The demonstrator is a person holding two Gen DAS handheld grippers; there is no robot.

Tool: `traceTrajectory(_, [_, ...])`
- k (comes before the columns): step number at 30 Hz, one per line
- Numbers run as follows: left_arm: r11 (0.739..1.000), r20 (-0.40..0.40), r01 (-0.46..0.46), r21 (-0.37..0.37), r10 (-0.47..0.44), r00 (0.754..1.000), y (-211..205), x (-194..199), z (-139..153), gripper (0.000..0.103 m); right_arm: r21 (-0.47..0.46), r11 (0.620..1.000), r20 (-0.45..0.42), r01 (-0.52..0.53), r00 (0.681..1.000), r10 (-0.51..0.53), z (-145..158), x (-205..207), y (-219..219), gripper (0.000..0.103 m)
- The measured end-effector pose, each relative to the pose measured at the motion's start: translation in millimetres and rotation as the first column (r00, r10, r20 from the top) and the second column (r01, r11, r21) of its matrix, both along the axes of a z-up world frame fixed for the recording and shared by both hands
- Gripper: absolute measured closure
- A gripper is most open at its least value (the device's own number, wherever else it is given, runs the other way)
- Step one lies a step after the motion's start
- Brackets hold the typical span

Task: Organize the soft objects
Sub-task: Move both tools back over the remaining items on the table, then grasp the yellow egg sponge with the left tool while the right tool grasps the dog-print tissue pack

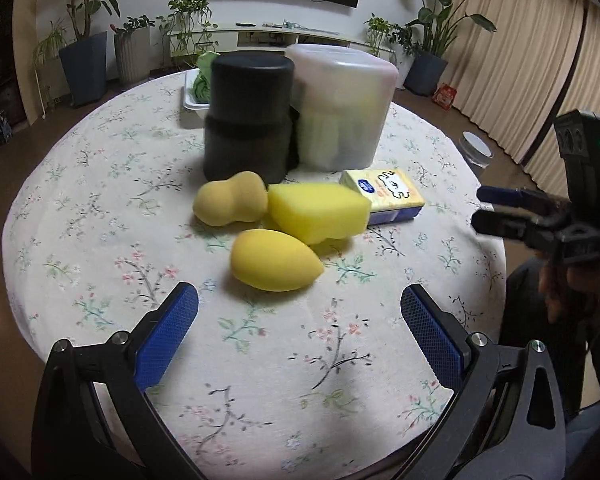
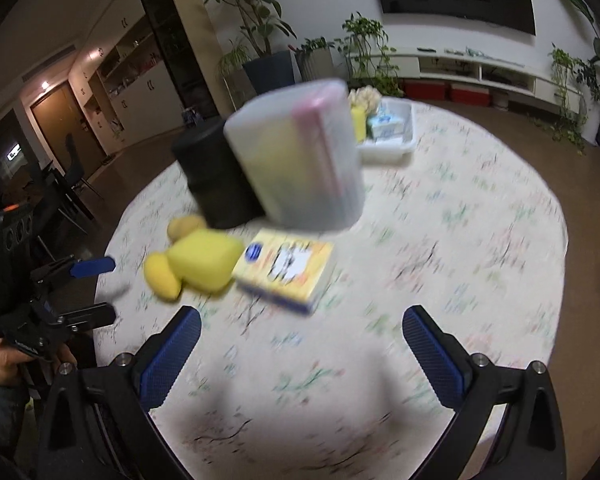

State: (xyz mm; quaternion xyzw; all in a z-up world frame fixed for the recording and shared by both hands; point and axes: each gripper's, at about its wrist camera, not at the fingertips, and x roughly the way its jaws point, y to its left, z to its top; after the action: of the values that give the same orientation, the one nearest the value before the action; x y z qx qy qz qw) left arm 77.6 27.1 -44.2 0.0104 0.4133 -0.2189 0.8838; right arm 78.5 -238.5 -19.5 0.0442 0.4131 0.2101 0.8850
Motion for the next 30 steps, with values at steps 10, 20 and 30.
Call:
traceTrajectory(10, [0.999, 0.006, -0.043, 0.033, 0.043, 0.999, -9, 21, -14, 0.000, -0.063, 0.996, 0.000, 0.059, 0.998, -0.059, -9, -11, 9, 0.000])
traceTrajectory(20, [0.995, -0.019, -0.060, 0.075, 0.061, 0.998, -12, 42, -25, 0.000, -0.069, 0.997, -0.011, 0.037, 0.999, -0.038, -13, 9, 26, 0.000])
traceTrajectory(30, [0.991, -0.044, -0.097, 0.094, 0.101, 0.994, -5, 47, -34, 0.011, -0.077, 0.996, -0.012, 0.039, 0.999, -0.040, -16, 24, 33, 0.000])
